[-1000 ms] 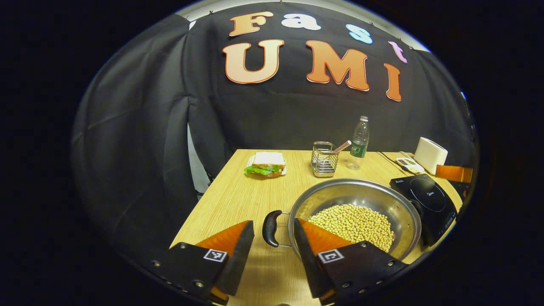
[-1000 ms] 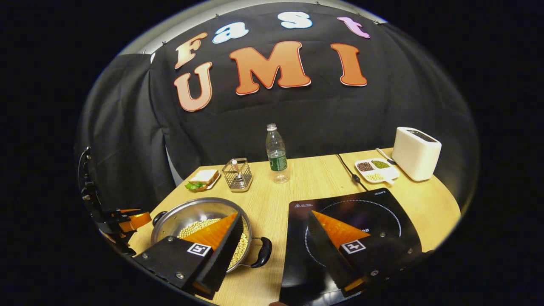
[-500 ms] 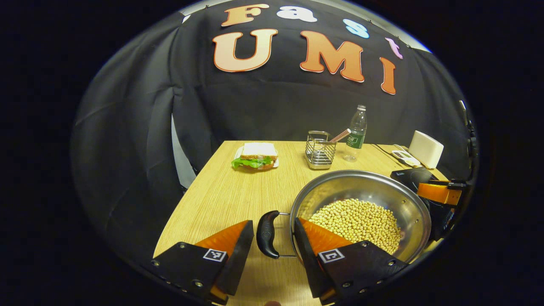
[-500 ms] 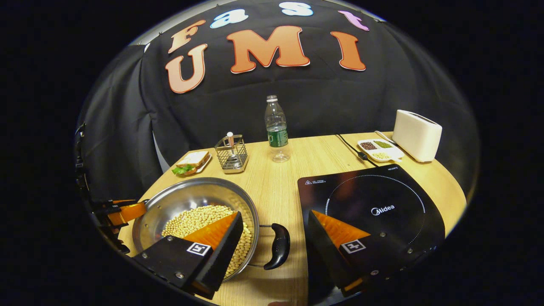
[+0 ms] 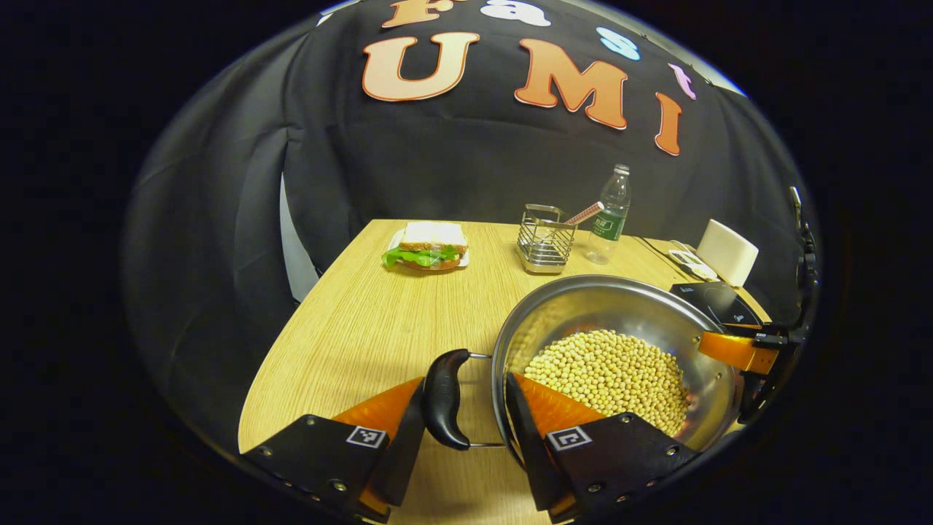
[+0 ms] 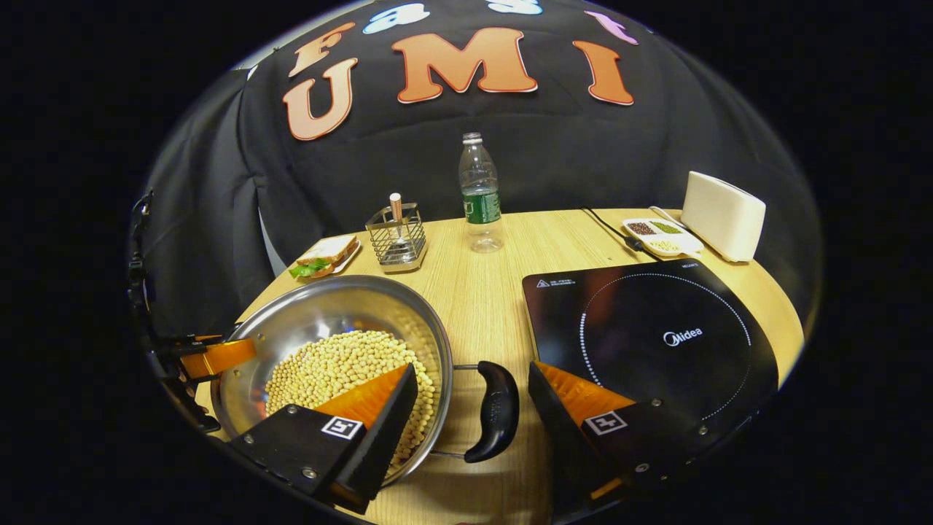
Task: First push the handle of the pot to place it horizontally, then grasp the pot with both hands and set it on the induction cooktop.
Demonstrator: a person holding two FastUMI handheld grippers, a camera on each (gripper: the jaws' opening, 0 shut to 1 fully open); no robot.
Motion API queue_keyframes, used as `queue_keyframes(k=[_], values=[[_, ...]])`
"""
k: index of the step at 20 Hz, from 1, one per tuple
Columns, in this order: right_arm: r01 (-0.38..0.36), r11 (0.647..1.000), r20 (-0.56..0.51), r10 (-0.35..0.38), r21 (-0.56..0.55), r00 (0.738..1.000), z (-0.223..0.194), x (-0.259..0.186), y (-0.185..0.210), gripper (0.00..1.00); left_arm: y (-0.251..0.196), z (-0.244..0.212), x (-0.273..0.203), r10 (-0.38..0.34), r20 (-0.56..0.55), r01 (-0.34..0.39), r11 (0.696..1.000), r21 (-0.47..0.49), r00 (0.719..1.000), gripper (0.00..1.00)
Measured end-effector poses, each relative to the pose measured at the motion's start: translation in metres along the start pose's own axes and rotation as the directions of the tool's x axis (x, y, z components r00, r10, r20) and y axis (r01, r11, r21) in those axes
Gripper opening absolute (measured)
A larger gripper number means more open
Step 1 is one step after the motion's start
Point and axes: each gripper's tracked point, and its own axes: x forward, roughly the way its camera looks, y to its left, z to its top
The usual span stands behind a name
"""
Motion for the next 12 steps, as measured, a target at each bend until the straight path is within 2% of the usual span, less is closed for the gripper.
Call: queue_keyframes(k=[1,2,3,5,7,8,12], values=[[-0.009,1.0,-0.02,0.009,0.006,1.0,-0.006,0.002,0.003,0.95,-0.001,-0.002,0.003,-0.003,-0.001,0.003,1.0,-0.003,1.0,0.65],[-0.008,1.0,-0.041,0.008,0.006,0.999,-0.01,0.001,0.004,0.92,-0.001,0.0,0.001,0.001,-0.003,-0.001,1.0,-0.004,1.0,0.59],[0.017,1.0,-0.029,-0.017,-0.003,0.999,-0.01,0.001,-0.003,0.89,-0.001,-0.001,0.002,0.009,-0.007,-0.009,1.0,-0.004,1.0,0.59],[0.019,0.999,-0.028,-0.017,0.041,0.999,-0.002,0.008,-0.007,0.65,-0.001,-0.001,0.0,0.026,-0.017,-0.026,1.0,-0.008,1.0,0.51],[-0.008,0.996,-0.058,0.013,0.093,0.998,-0.006,0.009,-0.003,0.53,-0.001,-0.001,-0.005,0.044,-0.023,-0.045,0.998,-0.036,0.999,0.53],[-0.022,0.994,-0.077,0.031,0.105,0.997,-0.008,0.007,0.0,0.52,-0.001,-0.003,-0.01,0.051,-0.028,-0.052,0.998,-0.046,0.998,0.49],[-0.058,0.993,-0.069,0.065,0.104,0.996,-0.001,-0.009,0.002,0.49,0.001,-0.003,-0.036,0.079,-0.023,-0.08,0.995,-0.06,0.997,0.5]])
